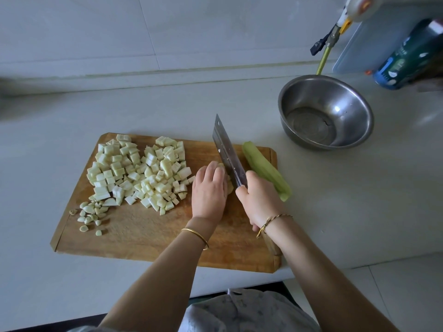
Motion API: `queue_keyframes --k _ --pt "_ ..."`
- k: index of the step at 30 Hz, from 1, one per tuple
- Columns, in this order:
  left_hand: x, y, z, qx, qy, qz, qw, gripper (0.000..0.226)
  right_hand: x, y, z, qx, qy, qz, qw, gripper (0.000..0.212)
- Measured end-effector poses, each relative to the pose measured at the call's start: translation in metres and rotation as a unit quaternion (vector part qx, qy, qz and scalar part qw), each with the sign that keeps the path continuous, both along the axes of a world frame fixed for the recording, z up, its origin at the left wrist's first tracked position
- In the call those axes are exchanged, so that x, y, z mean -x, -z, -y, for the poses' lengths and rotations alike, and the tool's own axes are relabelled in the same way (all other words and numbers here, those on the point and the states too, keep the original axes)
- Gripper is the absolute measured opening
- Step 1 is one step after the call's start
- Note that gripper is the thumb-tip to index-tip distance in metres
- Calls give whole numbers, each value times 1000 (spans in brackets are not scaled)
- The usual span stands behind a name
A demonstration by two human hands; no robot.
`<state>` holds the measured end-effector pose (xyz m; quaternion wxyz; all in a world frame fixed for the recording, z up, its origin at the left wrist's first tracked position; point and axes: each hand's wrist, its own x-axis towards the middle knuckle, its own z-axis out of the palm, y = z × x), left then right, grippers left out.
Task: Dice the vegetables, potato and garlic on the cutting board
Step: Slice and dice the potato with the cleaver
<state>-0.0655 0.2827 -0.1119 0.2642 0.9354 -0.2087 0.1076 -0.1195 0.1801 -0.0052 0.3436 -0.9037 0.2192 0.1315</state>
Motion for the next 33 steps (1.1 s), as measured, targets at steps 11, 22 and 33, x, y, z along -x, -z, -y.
queue_keyframes --k 11,22,33 --pt "1 -1 1 27 -9 -3 1000 34 0 12 -9 -4 39 17 999 13" --pt "2 -1 0 65 -14 -10 998 32 12 1 0 -33 49 76 995 29" --pt "-1 10 1 88 -11 24 996 16 2 -2 -4 2 -10 6 1000 25"
